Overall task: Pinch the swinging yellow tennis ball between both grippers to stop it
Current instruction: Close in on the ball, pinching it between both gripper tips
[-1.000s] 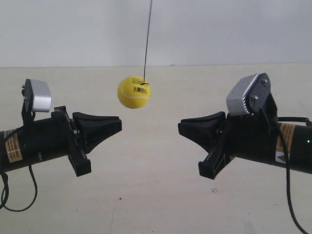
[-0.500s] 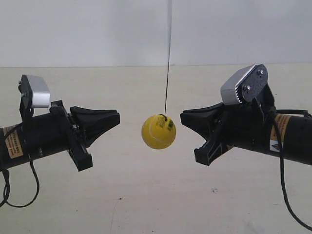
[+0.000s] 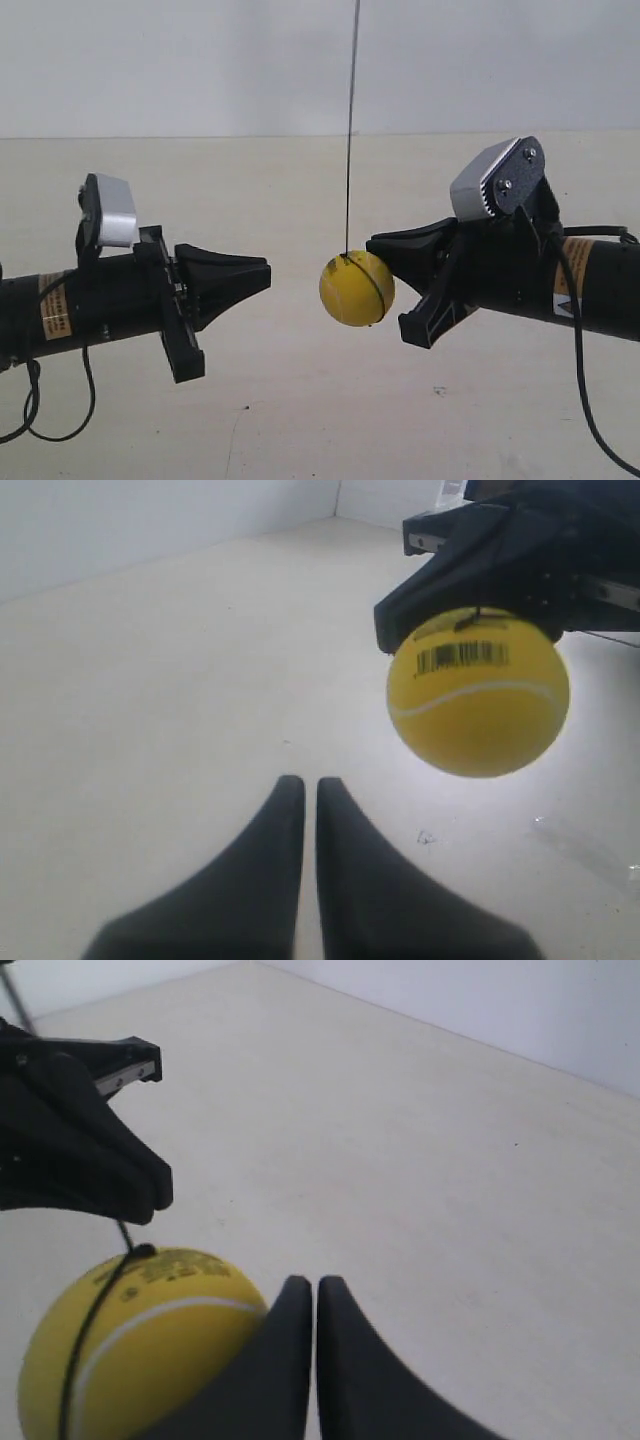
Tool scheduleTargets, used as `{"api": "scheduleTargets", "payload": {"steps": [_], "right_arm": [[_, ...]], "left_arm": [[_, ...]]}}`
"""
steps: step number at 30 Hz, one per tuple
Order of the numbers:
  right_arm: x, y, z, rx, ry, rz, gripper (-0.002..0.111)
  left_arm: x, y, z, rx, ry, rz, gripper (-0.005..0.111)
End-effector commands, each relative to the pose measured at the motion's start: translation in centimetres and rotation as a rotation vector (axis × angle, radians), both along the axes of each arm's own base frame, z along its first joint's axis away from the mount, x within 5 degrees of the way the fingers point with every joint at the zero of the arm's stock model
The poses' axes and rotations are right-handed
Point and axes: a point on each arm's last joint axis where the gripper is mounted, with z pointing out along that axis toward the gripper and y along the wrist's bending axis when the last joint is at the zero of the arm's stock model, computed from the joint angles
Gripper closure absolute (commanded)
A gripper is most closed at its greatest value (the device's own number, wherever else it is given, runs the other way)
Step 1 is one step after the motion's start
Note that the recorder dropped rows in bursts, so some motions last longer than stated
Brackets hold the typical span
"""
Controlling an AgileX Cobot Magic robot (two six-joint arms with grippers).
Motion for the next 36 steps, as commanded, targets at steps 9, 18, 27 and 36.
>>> {"api": "scheduleTargets", "payload": {"steps": [9, 18, 27, 36], "right_arm": [[-0.5, 0.3, -0.3, -0.020, 0.051, 0.062, 0.108], [-0.7, 0.4, -0.4, -0.032, 0.057, 0.089, 0.108], [-0.8, 0.2, -0.6, -0.059, 0.065, 0.087, 0.108], [-0.9, 0.5, -0.3, -0.015, 0.063, 0.109, 0.108]], "left_arm": [[-0.9, -2.2, -0.3, 0.006, -0.014, -0.127, 0.102], [-0.9, -2.2, -0.3, 0.007, -0.014, -0.129, 0.102], [-0.7, -1.9, -0.2, 0.008, -0.018, -0.116, 0.102], [-0.2, -0.1, -0.5, 0.004, 0.009, -0.023, 0.102]]}}
